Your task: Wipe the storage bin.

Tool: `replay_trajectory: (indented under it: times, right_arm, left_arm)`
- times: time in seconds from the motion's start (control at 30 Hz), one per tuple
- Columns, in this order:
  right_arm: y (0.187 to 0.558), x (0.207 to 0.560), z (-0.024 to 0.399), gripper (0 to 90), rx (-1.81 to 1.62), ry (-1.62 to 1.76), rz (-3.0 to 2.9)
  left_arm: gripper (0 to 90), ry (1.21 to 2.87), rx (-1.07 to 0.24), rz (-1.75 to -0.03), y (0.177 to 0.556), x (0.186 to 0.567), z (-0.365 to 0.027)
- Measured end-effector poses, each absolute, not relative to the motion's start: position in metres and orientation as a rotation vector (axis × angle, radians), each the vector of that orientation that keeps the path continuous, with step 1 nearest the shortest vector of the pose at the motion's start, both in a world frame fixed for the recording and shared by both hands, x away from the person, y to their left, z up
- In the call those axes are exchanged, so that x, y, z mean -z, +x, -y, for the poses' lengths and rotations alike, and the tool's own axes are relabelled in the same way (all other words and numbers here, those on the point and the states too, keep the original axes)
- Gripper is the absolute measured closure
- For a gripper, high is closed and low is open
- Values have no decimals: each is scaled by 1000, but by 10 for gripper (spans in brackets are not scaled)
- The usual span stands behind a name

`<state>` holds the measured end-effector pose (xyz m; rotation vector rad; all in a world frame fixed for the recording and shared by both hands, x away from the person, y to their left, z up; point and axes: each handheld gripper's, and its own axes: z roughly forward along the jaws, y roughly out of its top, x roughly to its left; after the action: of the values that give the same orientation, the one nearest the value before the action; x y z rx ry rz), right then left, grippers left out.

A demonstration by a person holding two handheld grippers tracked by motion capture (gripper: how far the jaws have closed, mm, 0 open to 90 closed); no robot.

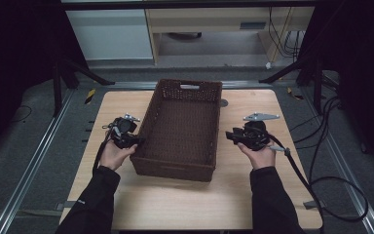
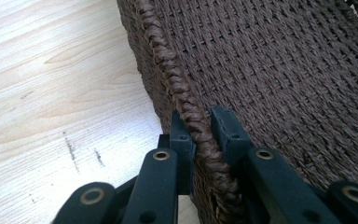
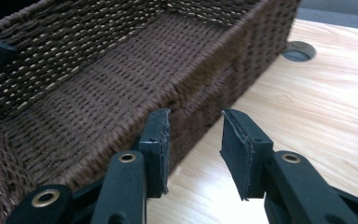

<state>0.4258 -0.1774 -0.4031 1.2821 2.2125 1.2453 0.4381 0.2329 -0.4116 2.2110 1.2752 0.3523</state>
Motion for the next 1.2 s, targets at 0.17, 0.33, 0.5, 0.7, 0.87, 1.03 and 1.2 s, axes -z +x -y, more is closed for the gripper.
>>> replay_trajectory:
  times: [0.17, 0.33, 0.5, 0.7, 0.87, 1.03, 1.2]
  right_arm:
    - [428, 400, 171, 615, -1270, 1258, -2212]
    - [430, 396, 168, 612, -1296, 1257, -2207]
    - [433, 402, 160, 611, -1277, 1253, -2233]
    - [434, 409, 155, 630, -1236, 1252, -2256]
    - [433, 411, 152, 644, -1216, 1259, -2251]
    - [430, 411, 151, 668, -1208, 1252, -2243]
    - [425, 410, 150, 663, -1199, 1248, -2255]
  left_arm:
    - [787, 2206, -345, -1271, 438, 412, -229]
    - [786, 2218, -349, -1254, 437, 412, -221]
    - [784, 2223, -352, -1247, 435, 412, -216]
    - [778, 2224, -353, -1245, 436, 412, -216]
    - [692, 2205, -350, -1239, 436, 413, -221]
    - [625, 2207, -387, -1220, 430, 406, -221]
    - [640, 2206, -398, -1202, 417, 396, -224]
